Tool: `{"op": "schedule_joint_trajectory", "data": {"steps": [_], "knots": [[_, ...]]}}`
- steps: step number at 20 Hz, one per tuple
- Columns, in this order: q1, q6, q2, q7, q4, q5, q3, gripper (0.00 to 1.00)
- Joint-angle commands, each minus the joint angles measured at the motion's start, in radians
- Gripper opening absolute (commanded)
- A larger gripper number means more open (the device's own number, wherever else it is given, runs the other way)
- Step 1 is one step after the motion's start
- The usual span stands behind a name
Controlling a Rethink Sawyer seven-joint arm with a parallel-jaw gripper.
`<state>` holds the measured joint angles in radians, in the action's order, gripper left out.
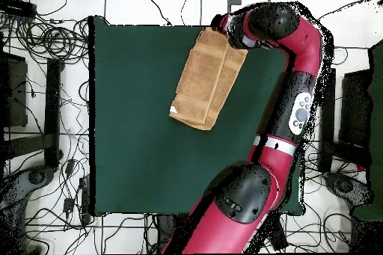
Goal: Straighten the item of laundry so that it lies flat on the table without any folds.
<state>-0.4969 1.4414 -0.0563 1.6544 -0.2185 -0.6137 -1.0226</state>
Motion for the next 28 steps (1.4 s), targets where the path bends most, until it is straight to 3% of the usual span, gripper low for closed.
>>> {"op": "schedule_joint_trajectory", "data": {"steps": [1, 7, 14, 20, 28], "knots": [[-0.002, 0.115, -0.005, -0.305, -0.077, -0.044, -0.133, 1.00], [0.009, 0.126, -0.007, -0.261, -0.091, -0.027, -0.144, 1.00], [-0.003, 0.178, 0.002, -0.220, -0.147, 0.051, -0.098, 1.00], [-0.004, 0.033, 0.041, -0.206, -0.186, -0.002, 0.038, 1.00], [-0.018, -0.094, 0.076, -0.086, -0.354, 0.059, 0.161, 1.00]]}}
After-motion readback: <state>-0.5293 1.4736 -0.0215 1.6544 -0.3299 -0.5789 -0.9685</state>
